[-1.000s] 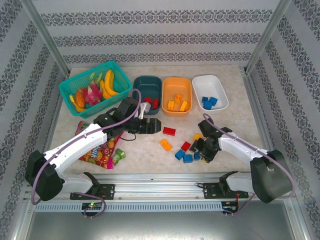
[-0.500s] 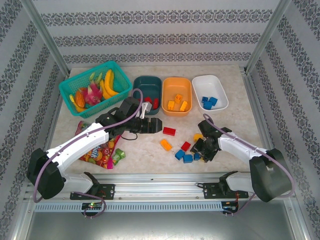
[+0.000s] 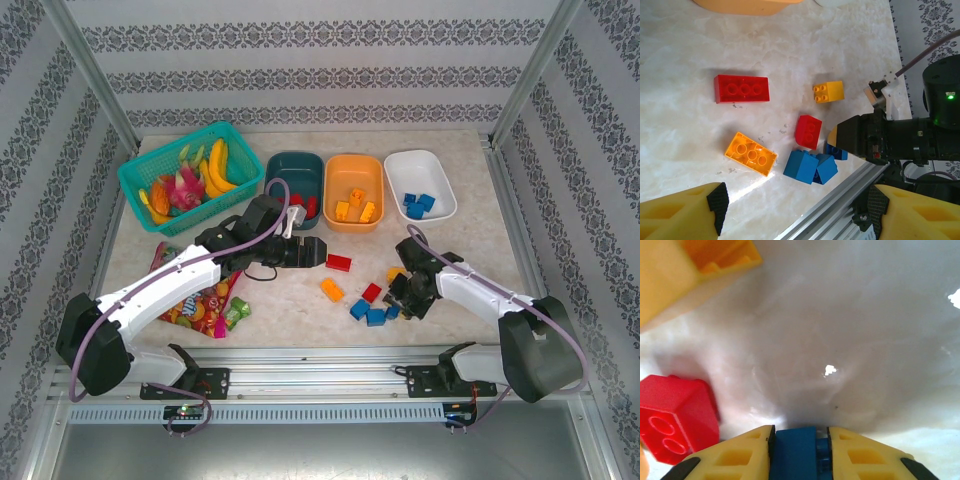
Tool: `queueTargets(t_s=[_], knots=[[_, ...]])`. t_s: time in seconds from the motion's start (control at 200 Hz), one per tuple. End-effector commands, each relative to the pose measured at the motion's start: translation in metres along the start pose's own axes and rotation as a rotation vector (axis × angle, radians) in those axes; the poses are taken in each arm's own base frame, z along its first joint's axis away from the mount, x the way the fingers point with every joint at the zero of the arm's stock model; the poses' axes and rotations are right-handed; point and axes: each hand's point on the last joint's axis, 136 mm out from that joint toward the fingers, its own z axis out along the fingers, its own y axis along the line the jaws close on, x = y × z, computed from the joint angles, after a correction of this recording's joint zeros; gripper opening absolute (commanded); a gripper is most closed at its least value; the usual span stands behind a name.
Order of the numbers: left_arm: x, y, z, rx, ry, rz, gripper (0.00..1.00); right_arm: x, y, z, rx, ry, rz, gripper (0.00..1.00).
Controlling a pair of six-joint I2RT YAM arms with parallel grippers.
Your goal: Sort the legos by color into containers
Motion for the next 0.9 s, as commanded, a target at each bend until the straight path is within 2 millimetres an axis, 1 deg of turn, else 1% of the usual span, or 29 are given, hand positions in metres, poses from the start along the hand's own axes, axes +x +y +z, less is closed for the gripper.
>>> queueTargets(t_s=[0.0,0.055,0.115,0.215,0.29,0.37,0.435,0.5,0.58,0.635,0.644,0.669,0.674,0.684,0.704,0.714,0.719,0.774,0.804,0.829,0.894], knots=[[-0.009,-0.012,0.002,0.029,-0.029,0.013,0.76,-0.009,0.01,-0.009,-0.004,-0.047,-0.014,0.2],[-0.01,-0.013,0.003,0.029,-0.029,0.013,0.76,-0.013,0.014,-0.016,-0.009,-0.071,-0.019,0.19],[-0.013,-0.016,0.003,0.035,-0.032,0.014,0.76,-0.022,0.02,-0.029,-0.028,-0.107,-0.021,0.18],[-0.024,-0.028,0.001,0.06,-0.05,0.016,0.76,-0.048,0.036,-0.063,-0.074,-0.204,-0.032,0.18],[-0.038,-0.039,-0.001,0.076,-0.074,0.022,0.76,-0.075,0.051,-0.094,-0.11,-0.287,-0.046,0.17],[-0.056,-0.051,-0.004,0.09,-0.106,0.029,0.77,-0.11,0.07,-0.124,-0.134,-0.374,-0.078,0.18],[-0.072,-0.058,-0.006,0.098,-0.133,0.023,0.78,-0.139,0.084,-0.141,-0.14,-0.424,-0.096,0.18],[-0.09,-0.064,-0.007,0.118,-0.164,0.012,0.78,-0.171,0.1,-0.151,-0.151,-0.466,-0.112,0.18],[-0.108,-0.066,-0.006,0.128,-0.194,0.001,0.79,-0.21,0.117,-0.154,-0.151,-0.501,-0.125,0.18],[-0.119,-0.064,-0.004,0.131,-0.203,-0.007,0.79,-0.237,0.129,-0.149,-0.147,-0.508,-0.13,0.18],[-0.121,-0.065,-0.003,0.132,-0.205,-0.007,0.79,-0.239,0.13,-0.15,-0.148,-0.509,-0.131,0.17],[-0.125,-0.065,-0.002,0.134,-0.209,-0.01,0.79,-0.252,0.134,-0.144,-0.145,-0.504,-0.13,0.17],[-0.126,-0.065,-0.002,0.135,-0.211,-0.01,0.79,-0.252,0.134,-0.144,-0.145,-0.504,-0.13,0.17],[-0.128,-0.066,-0.002,0.137,-0.214,-0.011,0.79,-0.259,0.138,-0.143,-0.149,-0.505,-0.131,0.17],[-0.132,-0.065,-0.001,0.137,-0.219,-0.013,0.79,-0.269,0.141,-0.141,-0.151,-0.506,-0.13,0.18],[-0.134,-0.065,-0.001,0.136,-0.222,-0.013,0.79,-0.27,0.142,-0.14,-0.15,-0.505,-0.132,0.17],[-0.135,-0.066,-0.001,0.137,-0.223,-0.013,0.79,-0.275,0.144,-0.14,-0.154,-0.507,-0.132,0.17],[-0.145,-0.066,0.0,0.138,-0.236,-0.014,0.79,-0.297,0.15,-0.131,-0.141,-0.5,-0.13,0.18],[-0.149,-0.066,0.002,0.135,-0.24,-0.014,0.8,-0.306,0.153,-0.129,-0.138,-0.503,-0.128,0.18],[-0.153,-0.066,0.003,0.133,-0.246,-0.014,0.79,-0.318,0.155,-0.123,-0.13,-0.498,-0.126,0.18],[-0.162,-0.066,0.005,0.129,-0.259,-0.012,0.8,-0.336,0.157,-0.111,-0.116,-0.492,-0.124,0.2]])
